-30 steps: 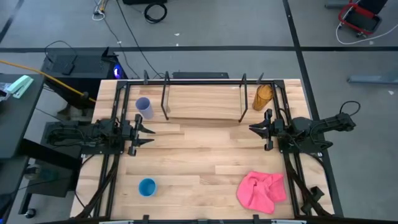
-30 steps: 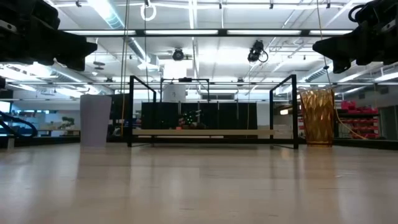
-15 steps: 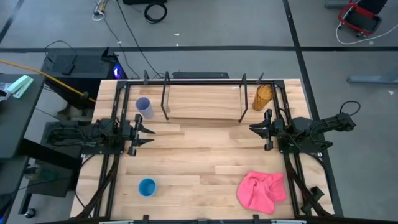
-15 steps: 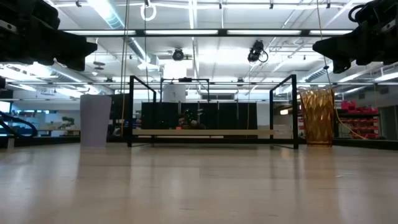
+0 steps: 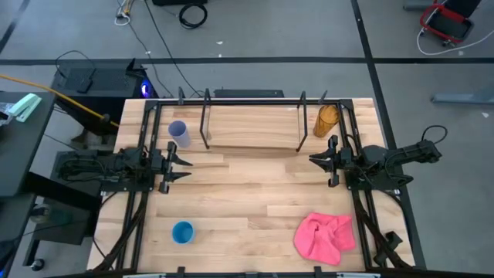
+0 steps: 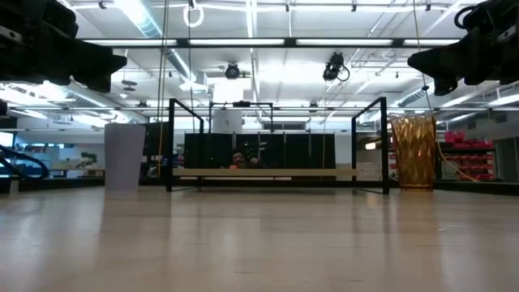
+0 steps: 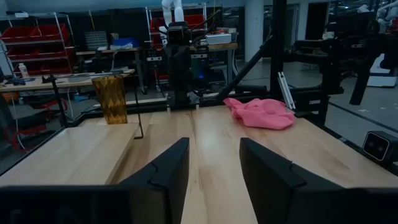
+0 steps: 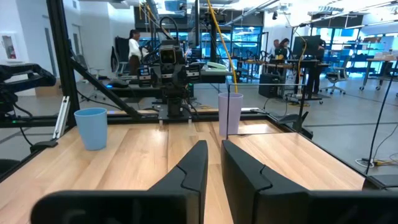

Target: Stack small to large cups/mugs on shelf

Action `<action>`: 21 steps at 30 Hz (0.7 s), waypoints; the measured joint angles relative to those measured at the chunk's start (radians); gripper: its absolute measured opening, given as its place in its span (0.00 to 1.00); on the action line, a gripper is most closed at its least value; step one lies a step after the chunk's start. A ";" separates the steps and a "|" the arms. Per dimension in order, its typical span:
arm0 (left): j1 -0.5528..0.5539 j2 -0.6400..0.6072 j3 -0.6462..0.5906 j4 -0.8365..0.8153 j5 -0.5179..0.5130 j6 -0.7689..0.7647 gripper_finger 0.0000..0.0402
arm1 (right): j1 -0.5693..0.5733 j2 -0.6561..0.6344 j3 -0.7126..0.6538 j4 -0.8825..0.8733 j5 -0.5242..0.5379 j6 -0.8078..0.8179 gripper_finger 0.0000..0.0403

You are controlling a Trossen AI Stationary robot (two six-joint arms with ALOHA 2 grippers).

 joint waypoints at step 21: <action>0.000 0.000 0.000 0.000 0.000 0.000 0.38 | 0.000 0.000 0.000 0.000 0.000 0.000 0.13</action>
